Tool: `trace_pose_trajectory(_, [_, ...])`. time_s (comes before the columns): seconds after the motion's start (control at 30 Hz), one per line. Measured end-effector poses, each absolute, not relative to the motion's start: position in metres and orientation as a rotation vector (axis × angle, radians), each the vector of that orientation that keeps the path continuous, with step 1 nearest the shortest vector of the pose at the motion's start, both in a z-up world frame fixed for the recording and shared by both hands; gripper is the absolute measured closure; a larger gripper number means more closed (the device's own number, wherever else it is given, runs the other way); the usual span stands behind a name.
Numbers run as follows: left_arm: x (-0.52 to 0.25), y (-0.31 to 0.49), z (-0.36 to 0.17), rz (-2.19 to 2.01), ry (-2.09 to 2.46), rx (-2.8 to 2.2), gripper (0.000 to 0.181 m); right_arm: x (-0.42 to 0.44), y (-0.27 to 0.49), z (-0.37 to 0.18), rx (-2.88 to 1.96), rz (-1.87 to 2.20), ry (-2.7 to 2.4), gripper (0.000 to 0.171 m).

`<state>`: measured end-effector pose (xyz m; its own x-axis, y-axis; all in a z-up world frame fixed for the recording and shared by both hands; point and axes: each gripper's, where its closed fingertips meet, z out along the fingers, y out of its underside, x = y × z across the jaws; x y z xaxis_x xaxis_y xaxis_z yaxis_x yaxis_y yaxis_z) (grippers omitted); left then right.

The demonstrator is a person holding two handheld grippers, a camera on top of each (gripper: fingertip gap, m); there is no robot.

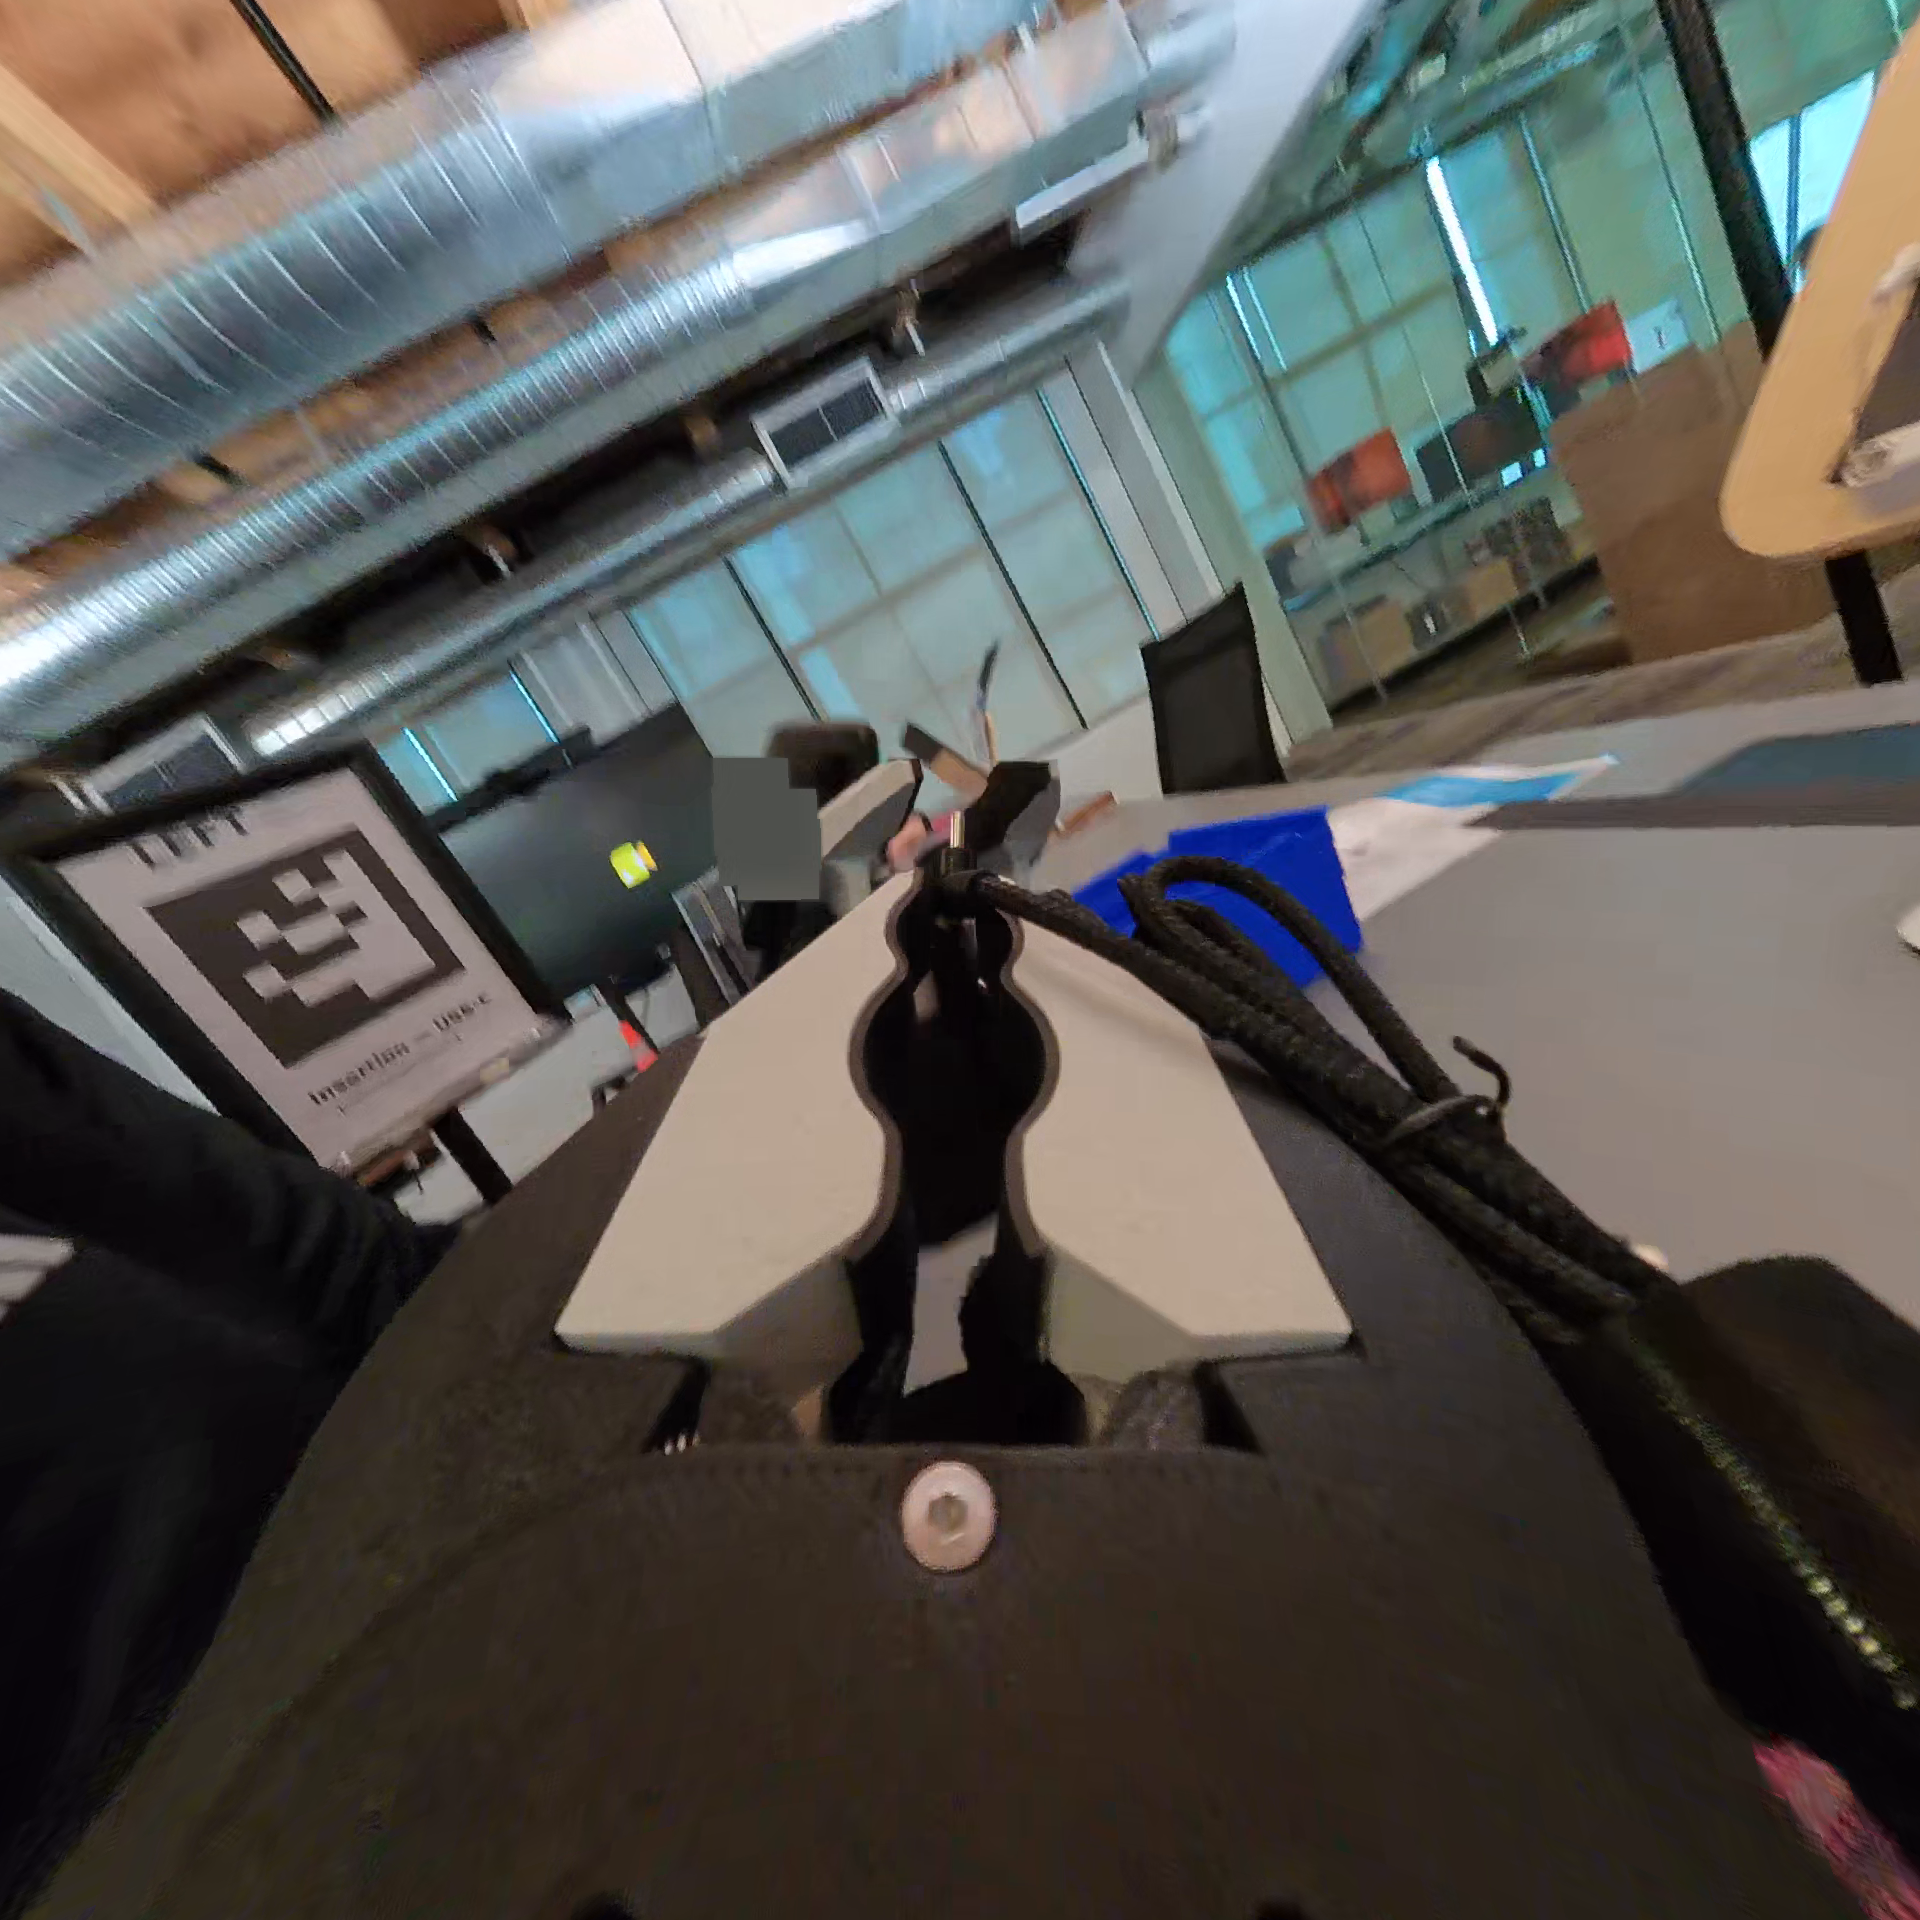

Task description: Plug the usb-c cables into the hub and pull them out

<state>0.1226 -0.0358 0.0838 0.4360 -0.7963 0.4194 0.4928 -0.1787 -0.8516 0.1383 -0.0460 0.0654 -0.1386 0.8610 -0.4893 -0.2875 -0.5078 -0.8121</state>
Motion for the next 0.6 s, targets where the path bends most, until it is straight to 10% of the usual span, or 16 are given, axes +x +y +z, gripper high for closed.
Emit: trace_pose_trajectory(0.6, [0.173,-0.074,-0.02,-0.621,1.171,-1.785,0.181,0.161,-0.078,-0.032,-1.602,1.15,-1.523,0.167])
